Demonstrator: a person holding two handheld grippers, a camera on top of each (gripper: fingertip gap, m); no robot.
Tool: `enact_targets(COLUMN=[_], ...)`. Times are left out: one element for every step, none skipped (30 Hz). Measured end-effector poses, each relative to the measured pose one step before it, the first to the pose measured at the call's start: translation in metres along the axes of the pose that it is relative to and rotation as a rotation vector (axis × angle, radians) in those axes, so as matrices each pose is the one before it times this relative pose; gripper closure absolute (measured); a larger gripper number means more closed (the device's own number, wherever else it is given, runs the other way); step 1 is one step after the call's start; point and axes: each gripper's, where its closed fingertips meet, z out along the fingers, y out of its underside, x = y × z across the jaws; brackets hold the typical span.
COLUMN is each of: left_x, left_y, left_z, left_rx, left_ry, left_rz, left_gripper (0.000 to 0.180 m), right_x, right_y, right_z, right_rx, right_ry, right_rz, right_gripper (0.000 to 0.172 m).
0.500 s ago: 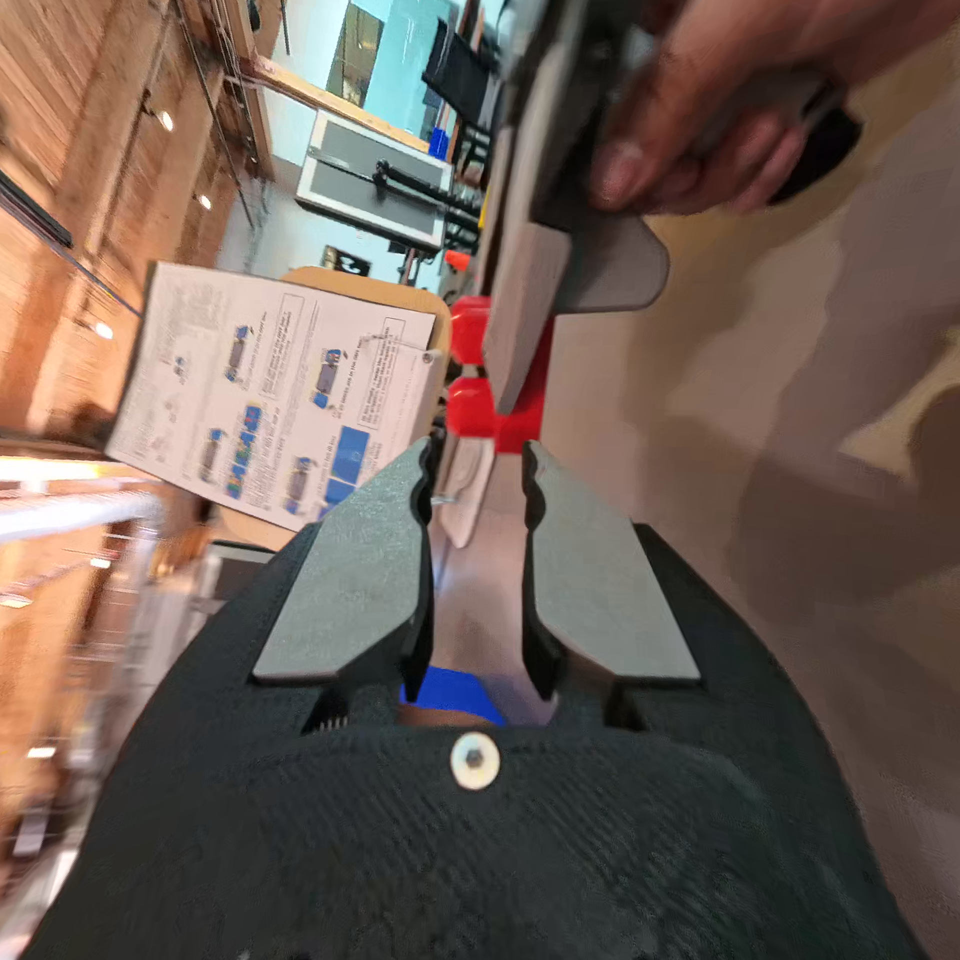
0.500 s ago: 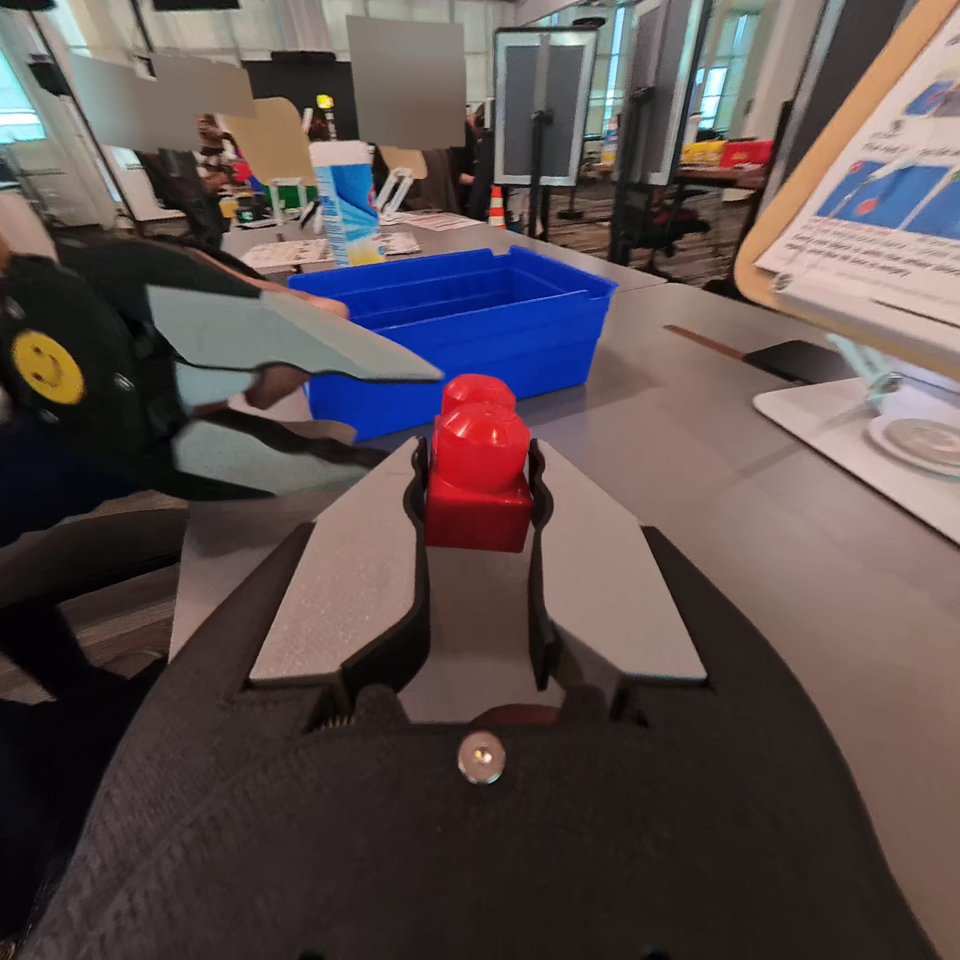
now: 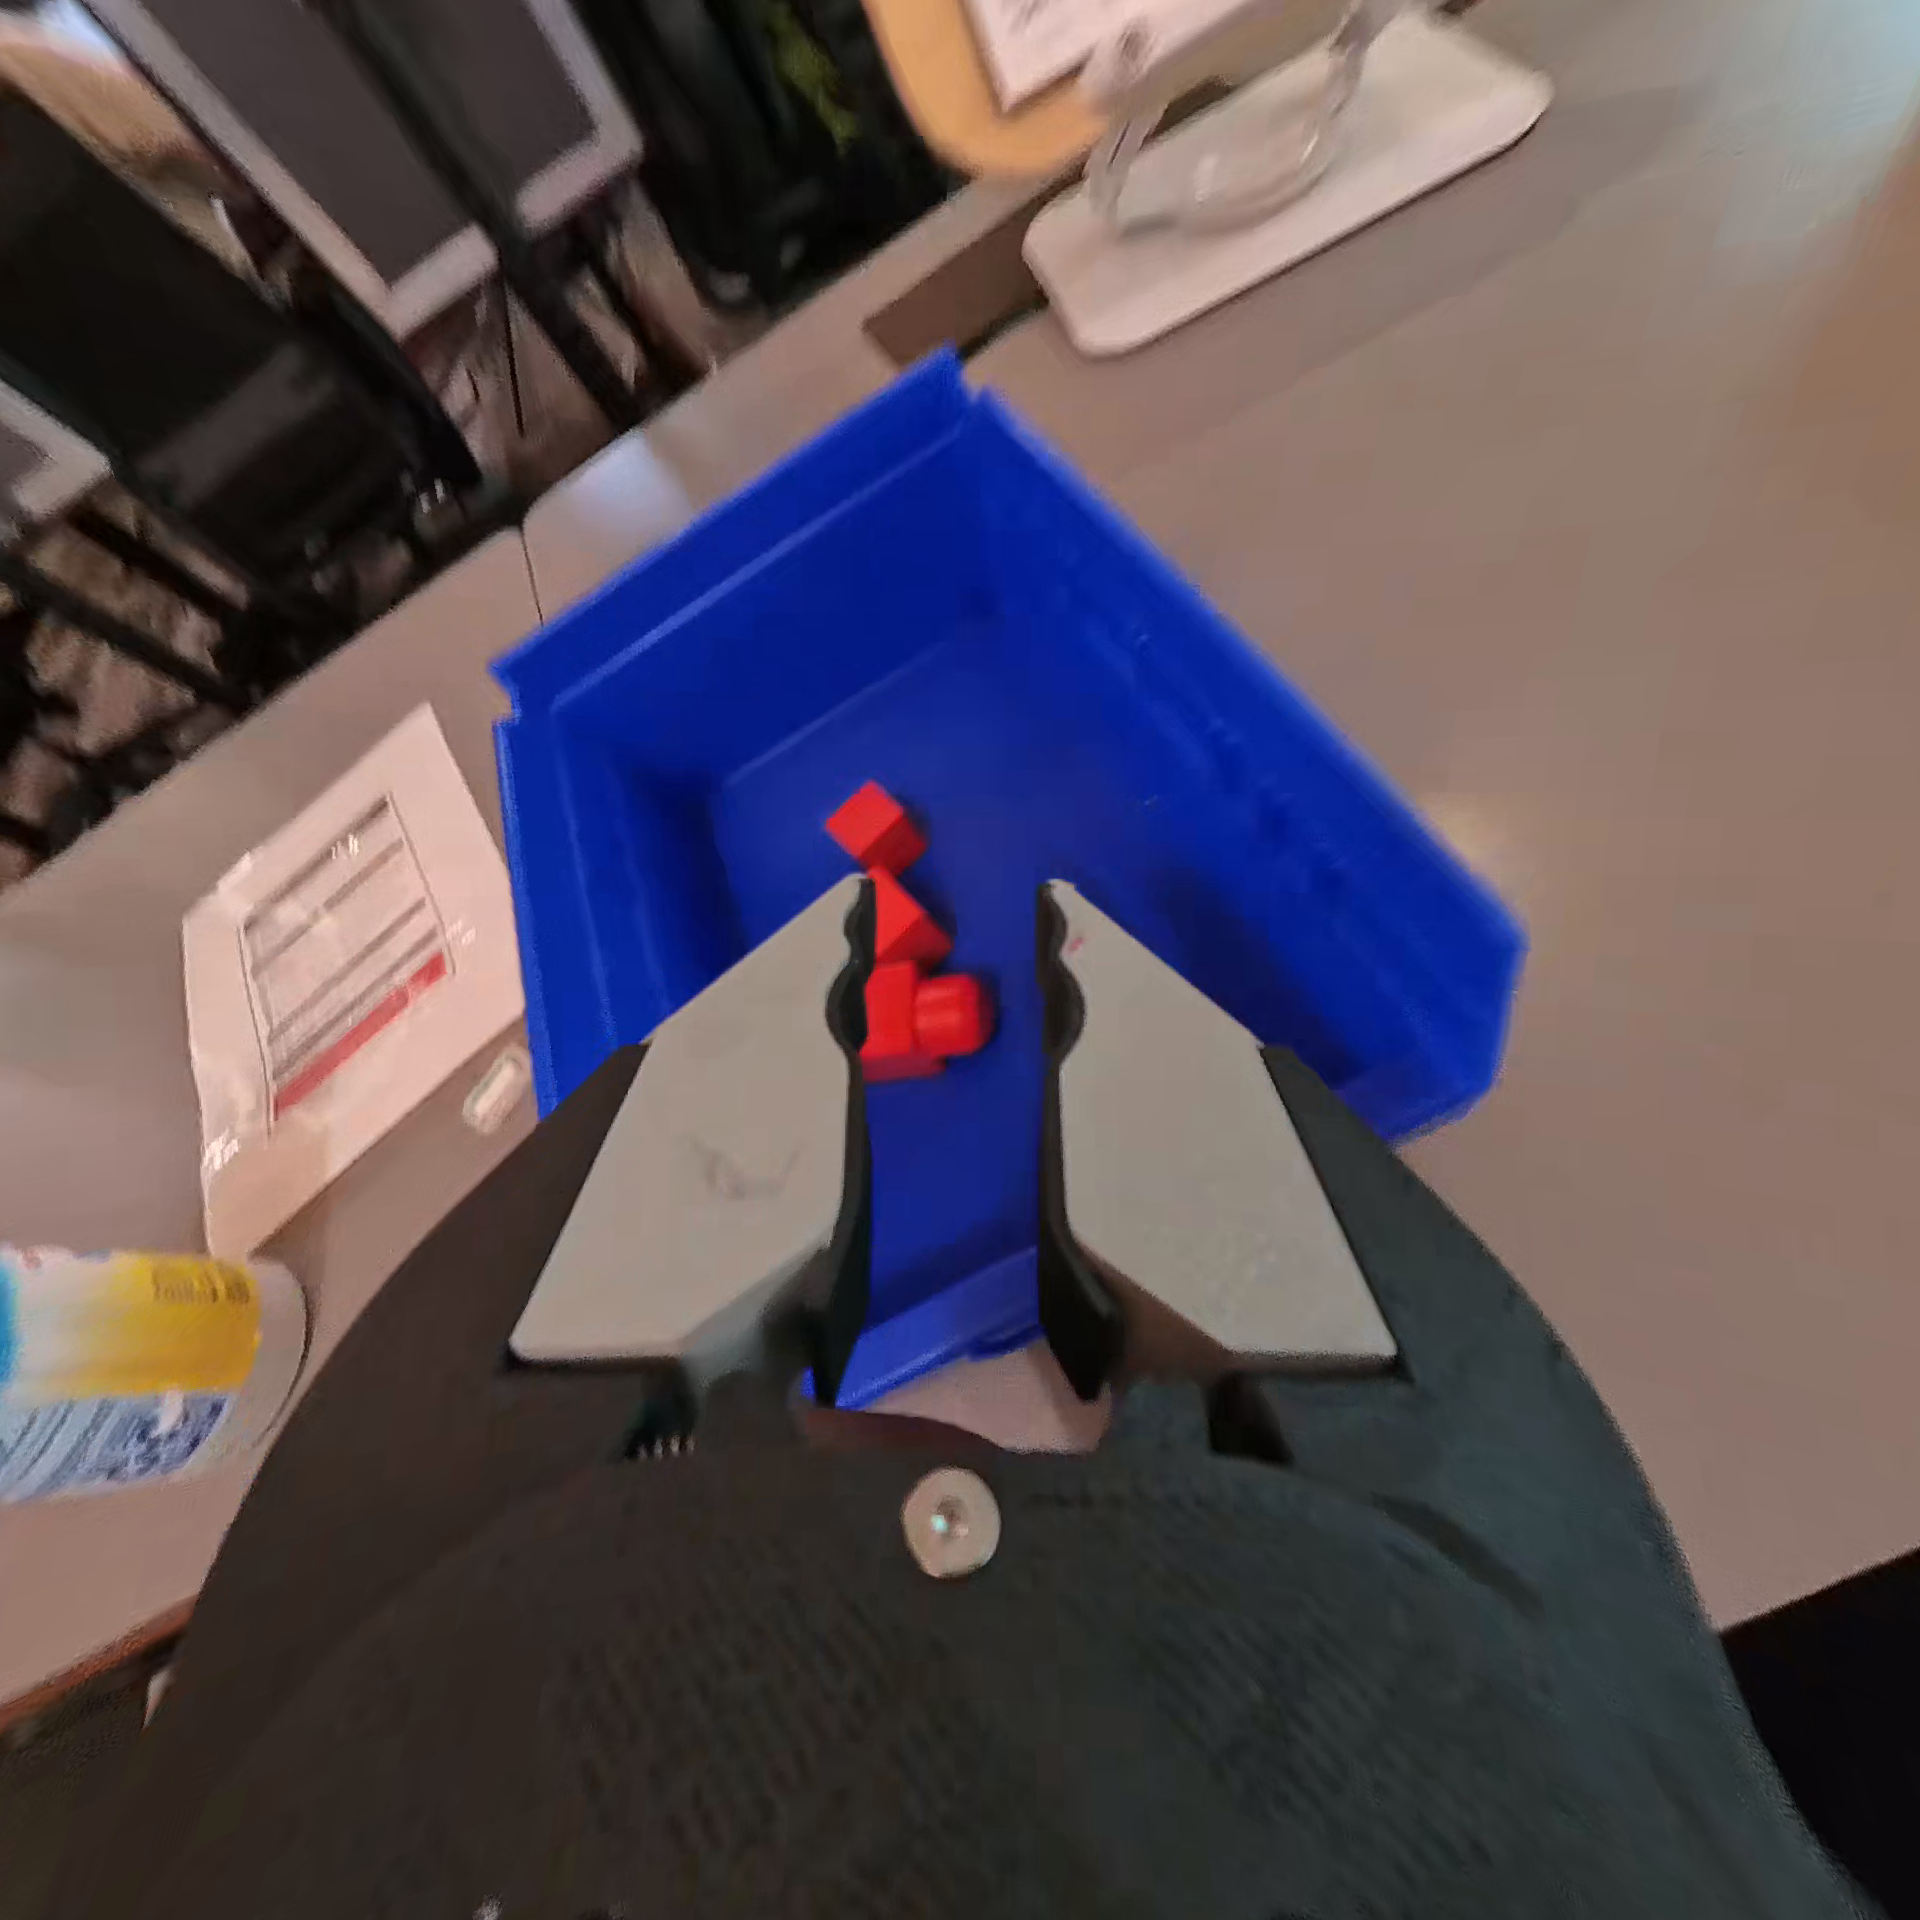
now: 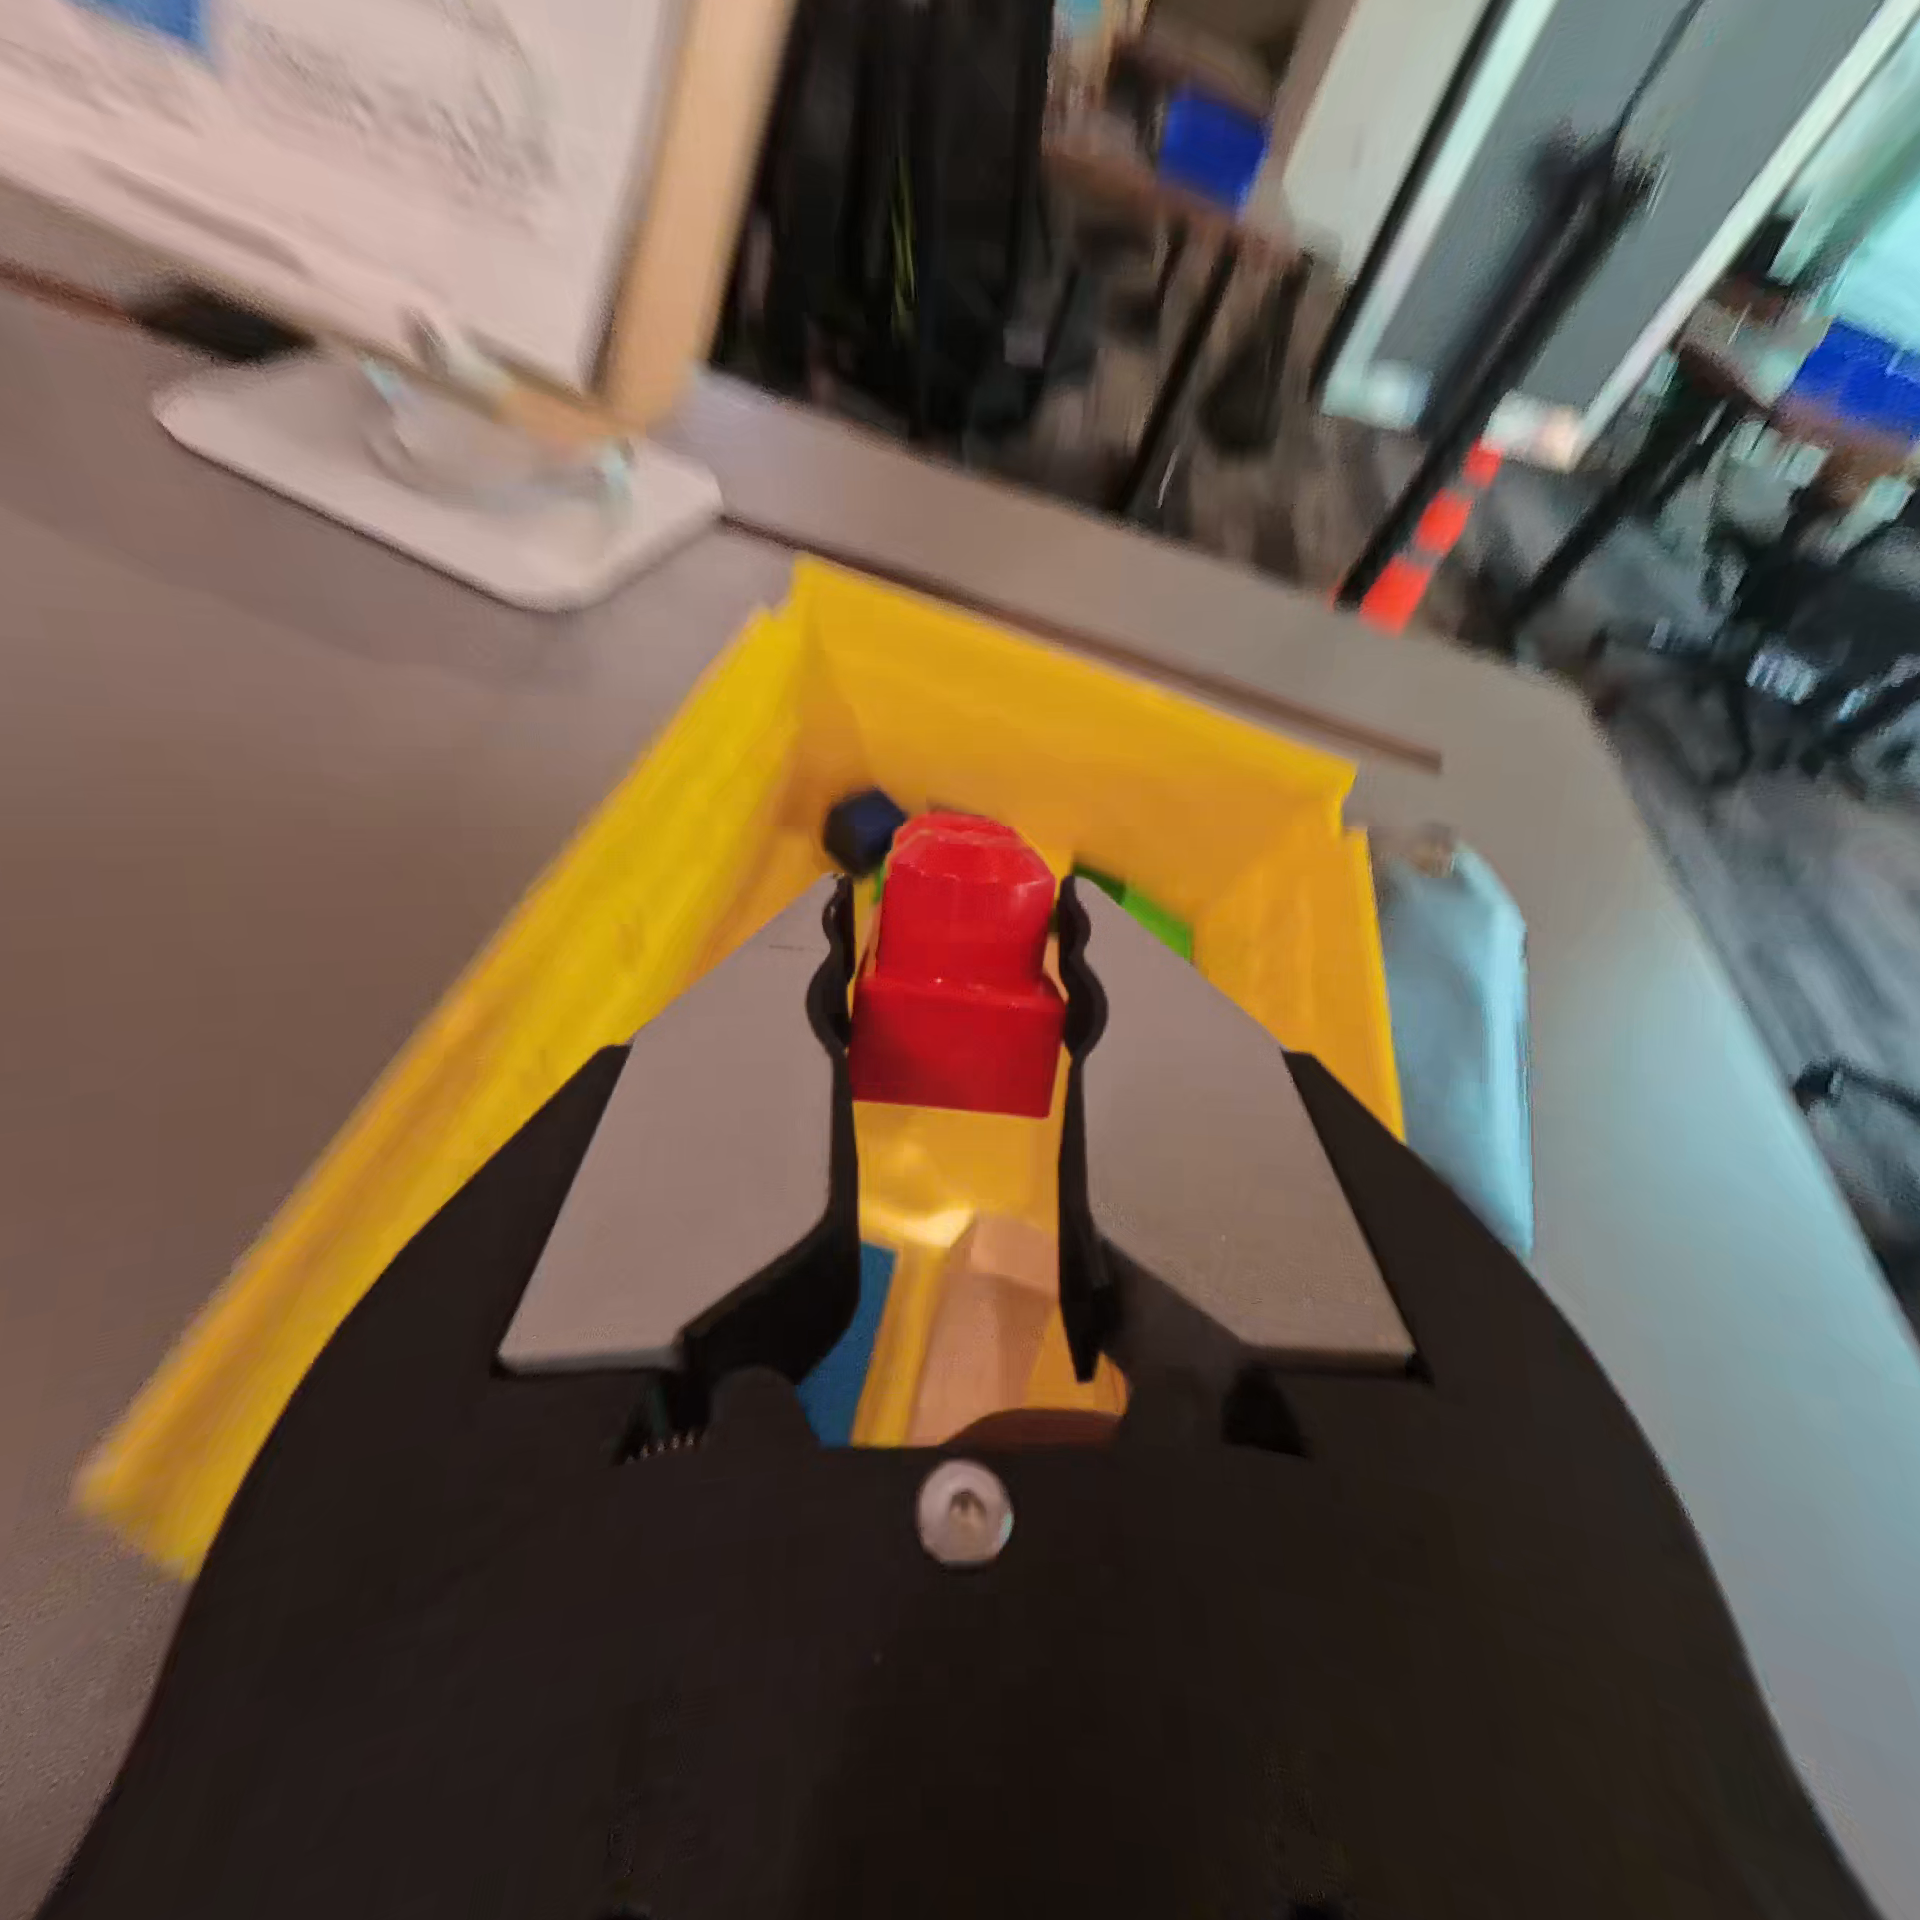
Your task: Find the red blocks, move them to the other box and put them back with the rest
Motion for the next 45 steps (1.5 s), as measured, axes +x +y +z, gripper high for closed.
enact_targets(left_x=[-0.00933, -0.00713, -0.00484, -0.00363, -0.00218, -0.00065, -0.00093, -0.00177, -0.00038, 0.00124, 0.00155, 0.00106, 0.00030, 0.00041, 0.00032, -0.00057, -0.00095, -0.00058, -0.00030, -0.00006, 0.00152, 0.00056, 0.00299, 0.00150, 0.00112, 0.00118, -0.00020, -0.00276, -0.00426, -0.00529, -0.00495, -0.00442, -0.00394, -0.00248, 0.00466, 0.01201, 0.01748, 0.02170, 0.02424, 0.02527, 0.02660, 0.02609, 0.02489, 0.02409, 0.02165], left_y=[0.00831, 0.00727, 0.00710, 0.00684, 0.00617, 0.00455, 0.00356, 0.00273, 0.00207, 0.00192, 0.00204, 0.00227, 0.00240, 0.00239, 0.00249, 0.00266, 0.00283, 0.00308, 0.00331, 0.00310, 0.00245, -0.00360, -0.00157, -0.00080, -0.00063, -0.00124, -0.00313, -0.00572, -0.00733, -0.01055, -0.01383, -0.01342, -0.01312, -0.01667, -0.01918, -0.02076, -0.02172, -0.02090, -0.01932, -0.01678, -0.01528, -0.01434, -0.01249, -0.01213, -0.01265], left_z=[0.00498, 0.00555, 0.00594, 0.00608, 0.00608, 0.00584, 0.00594, 0.00614, 0.00622, 0.00635, 0.00633, 0.00624, 0.00557, 0.00516, 0.00472, 0.00434, 0.00400, 0.00403, 0.00438, 0.00493, 0.00496, 0.00025, -0.00034, 0.00010, -0.00039, -0.00121, -0.00253, -0.00457, -0.00649, -0.00871, -0.01073, -0.01120, -0.01104, -0.01162, -0.01184, -0.01133, -0.01000, -0.00750, -0.00454, -0.00106, 0.00166, 0.00384, 0.00564, 0.00644, 0.00638], left_rx=[-0.0356, -0.0324, -0.0351, -0.0373, -0.0379, -0.0301, -0.0233, -0.0207, -0.0196, -0.0209, -0.0249, -0.0284, -0.0292, -0.0288, -0.0286, -0.0291, -0.0280, -0.0276, -0.0273, -0.0255, -0.0205, 0.0184, 0.0028, 0.0035, 0.0055, 0.0098, 0.0220, 0.0389, 0.0479, 0.0649, 0.0808, 0.0708, 0.0610, 0.0808, 0.0914, 0.0938, 0.0937, 0.0858, 0.0762, 0.0626, 0.0554, 0.0530, 0.0424, 0.0446, 0.0540], left_ry=[-0.0059, 0.0009, 0.0087, 0.0095, 0.0105, 0.0125, 0.0057, -0.0011, 0.0053, 0.0132, 0.0125, 0.0054, -0.0001, 0.0002, 0.0022, -0.0008, -0.0034, -0.0011, -0.0008, -0.0001, 0.0094, 0.0118, 0.0251, 0.0049, -0.0061, -0.0062, -0.0107, -0.0208, -0.0247, -0.0304, -0.0308, -0.0273, -0.0278, -0.0269, 0.0079, 0.0404, 0.0567, 0.0623, 0.0585, 0.0518, 0.0513, 0.0447, 0.0409, 0.0412, 0.0347], left_rz=[-0.0170, -0.0132, -0.0119, -0.0126, -0.0079, -0.0010, 0.0049, 0.0024, -0.0031, -0.0044, 0.0011, 0.0082, 0.0115, 0.0124, 0.0091, 0.0048, 0.0031, 0.0053, 0.0072, 0.0072, 0.0084, 0.0043, 0.0071, 0.0073, 0.0170, 0.0135, 0.0043, -0.0030, -0.0086, -0.0111, -0.0103, -0.0184, -0.0156, -0.0049, 0.0006, -0.0033, -0.0001, 0.0181, 0.0389, 0.0502, 0.0592, 0.0591, 0.0571, 0.0543, 0.0492], left_gripper=[0.149, 0.147, 0.145, 0.141, 0.137, 0.135, 0.135, 0.135, 0.135, 0.134, 0.132, 0.129, 0.127, 0.125, 0.123, 0.121, 0.119, 0.117, 0.115, 0.113, 0.116, 0.116, 0.116, 0.116, 0.116, 0.116, 0.116, 0.116, 0.116, 0.116, 0.116, 0.117, 0.116, 0.116, 0.116, 0.116, 0.116, 0.116, 0.116, 0.116, 0.116, 0.117, 0.117, 0.117, 0.117], right_x=[0.00411, 0.00102, -0.00051, -0.00119, -0.00148, -0.00167, -0.00194, -0.00170, -0.00152, -0.00113, -0.00075, -0.00105, -0.00190, -0.00268, -0.00314, -0.00313, -0.00285, -0.00277, -0.00257, -0.00237, -0.00292, -0.00401, -0.00508, -0.00539, -0.00527, -0.00544, -0.00590, -0.00653, -0.00754, -0.00878, -0.01010, -0.01092, -0.01106, -0.01025, -0.00990, -0.01102, -0.01342, -0.01562, -0.01667, -0.01642, -0.01543, -0.01449, -0.01446, -0.01457, -0.01461], right_y=[0.02038, 0.01530, 0.00979, 0.00461, 0.00056, -0.00166, -0.00213, -0.00110, -0.00040, -0.00047, -0.00151, -0.00245, -0.00311, -0.00342, -0.00355, -0.00330, -0.00311, -0.00279, -0.00263, -0.00280, -0.00360, -0.00439, -0.00484, -0.00477, -0.00448, -0.00373, -0.00331, -0.00308, -0.00305, -0.00305, -0.00303, -0.00276, -0.00246, -0.00205, -0.00209, -0.00234, -0.00256, -0.00300, -0.00308, -0.00282, -0.00320, -0.00368, -0.00423, -0.00461, -0.00480], right_z=[0.01213, 0.00975, 0.00606, 0.00228, -0.00054, -0.00195, -0.00201, -0.00161, -0.00144, -0.00179, -0.00255, -0.00348, -0.00415, -0.00438, -0.00468, -0.00468, -0.00440, -0.00407, -0.00395, -0.00379, -0.00387, -0.00396, -0.00384, -0.00389, -0.00355, -0.00326, -0.00285, -0.00230, -0.00165, -0.00086, 0.00003, 0.00108, 0.00208, 0.00287, 0.00359, 0.00413, 0.00490, 0.00589, 0.00673, 0.00772, 0.00834, 0.00850, 0.00845, 0.00826, 0.00800], right_rx=[-0.0786, -0.0572, -0.0296, -0.0034, 0.0160, 0.0235, 0.0190, 0.0083, 0.0000, 0.0002, 0.0065, 0.0127, 0.0165, 0.0189, 0.0195, 0.0182, 0.0150, 0.0105, 0.0070, 0.0068, 0.0102, 0.0144, 0.0160, 0.0154, 0.0135, 0.0106, 0.0085, 0.0080, 0.0081, 0.0083, 0.0077, 0.0056, 0.0024, 0.0000, 0.0005, 0.0023, 0.0041, 0.0067, 0.0070, 0.0056, 0.0073, 0.0112, 0.0151, 0.0191, 0.0229], right_ry=[-0.0169, -0.0195, -0.0152, -0.0075, -0.0026, -0.0027, -0.0049, -0.0051, -0.0043, -0.0014, 0.0022, 0.0012, -0.0035, -0.0082, -0.0101, -0.0094, -0.0074, -0.0065, -0.0058, -0.0049, -0.0076, -0.0137, -0.0183, -0.0174, -0.0142, -0.0133, -0.0152, -0.0182, -0.0228, -0.0294, -0.0347, -0.0366, -0.0343, -0.0284, -0.0244, -0.0297, -0.0426, -0.0550, -0.0623, -0.0638, -0.0615, -0.0610, -0.0658, -0.0736, -0.0803], right_rz=[0.0252, 0.0197, 0.0144, 0.0093, 0.0035, 0.0000, -0.0022, -0.0026, -0.0037, -0.0061, -0.0070, -0.0060, -0.0039, -0.0016, -0.0006, -0.0018, -0.0052, -0.0095, -0.0113, -0.0087, -0.0044, -0.0010, 0.0001, -0.0021, -0.0060, -0.0089, -0.0099, -0.0091, -0.0062, -0.0026, -0.0010, -0.0035, -0.0087, -0.0119, -0.0108, -0.0082, -0.0047, -0.0001, 0.0029, 0.0043, 0.0068, 0.0112, 0.0172, 0.0249, 0.0325], right_gripper=[0.136, 0.136, 0.136, 0.133, 0.133, 0.133, 0.135, 0.135, 0.135, 0.135, 0.134, 0.133, 0.133, 0.133, 0.133, 0.133, 0.133, 0.132, 0.132, 0.131, 0.131, 0.131, 0.130, 0.130, 0.130, 0.130, 0.130, 0.130, 0.130, 0.130, 0.130, 0.130, 0.130, 0.130, 0.130, 0.130, 0.130, 0.130, 0.130, 0.129, 0.128, 0.128, 0.127, 0.126, 0.125])
